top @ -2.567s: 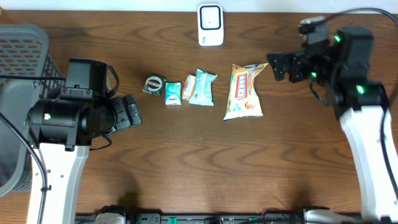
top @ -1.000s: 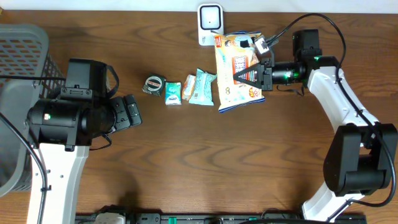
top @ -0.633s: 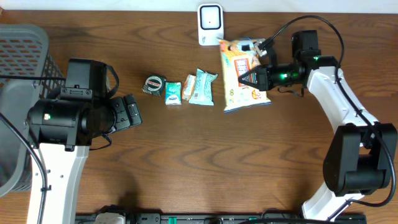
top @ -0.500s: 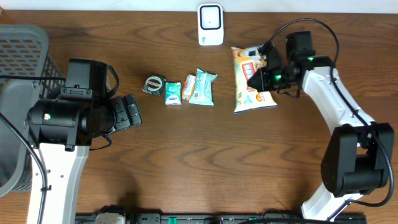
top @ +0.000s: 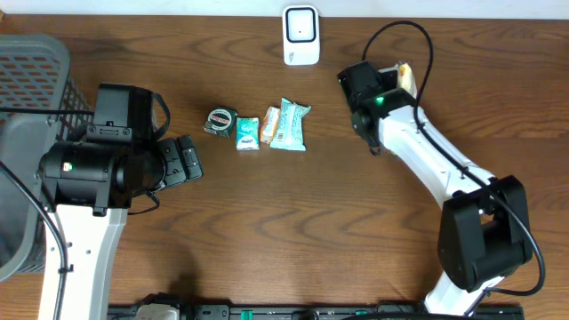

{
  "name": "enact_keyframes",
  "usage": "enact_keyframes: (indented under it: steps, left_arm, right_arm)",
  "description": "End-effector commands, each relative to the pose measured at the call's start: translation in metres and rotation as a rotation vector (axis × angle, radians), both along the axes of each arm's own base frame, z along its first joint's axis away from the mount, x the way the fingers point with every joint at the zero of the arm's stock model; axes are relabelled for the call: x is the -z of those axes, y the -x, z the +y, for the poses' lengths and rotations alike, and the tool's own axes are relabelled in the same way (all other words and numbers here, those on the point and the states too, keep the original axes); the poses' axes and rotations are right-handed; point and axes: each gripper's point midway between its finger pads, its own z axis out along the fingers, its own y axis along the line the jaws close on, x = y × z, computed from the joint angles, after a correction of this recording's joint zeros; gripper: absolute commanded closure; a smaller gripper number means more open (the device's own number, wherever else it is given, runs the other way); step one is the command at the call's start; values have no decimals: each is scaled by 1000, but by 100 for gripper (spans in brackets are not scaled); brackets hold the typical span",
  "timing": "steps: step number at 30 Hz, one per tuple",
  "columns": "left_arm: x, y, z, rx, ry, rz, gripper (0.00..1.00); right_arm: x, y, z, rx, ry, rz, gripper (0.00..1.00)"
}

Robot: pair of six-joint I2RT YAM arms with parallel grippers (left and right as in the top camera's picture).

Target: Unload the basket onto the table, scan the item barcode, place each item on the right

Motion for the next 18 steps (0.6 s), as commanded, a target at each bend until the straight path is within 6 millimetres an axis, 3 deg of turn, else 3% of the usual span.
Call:
enact_keyframes:
  steps: [1,5,9,11,14,16,18]
  left_arm:
    - [-1,0,0,-2,-2,-2,3]
    - [-1,0,0,-3,-2,-2,2]
    - [-1,0,0,-3,-2,-2,3]
    - [-1,0,0,-2,-2,-2,2]
    - [-1,0,0,-2,-2,-2,2]
    - [-1,0,0,-2,-2,-2,2]
    - [-1,0,0,-2,-2,-2,3]
  right_arm:
    - [-9,1,-16,47,89,-29,99]
    - [26,3,-9,6,90,81,99]
    - [69,14,27,-63,-55,205,92]
    - [74,19,42,-92,-106,226,82]
    - [70,20,73,-153,-180,229,54]
    - [61,16,100,-204,-247,213,44]
    - [44,8,128,-255,-317,186,43]
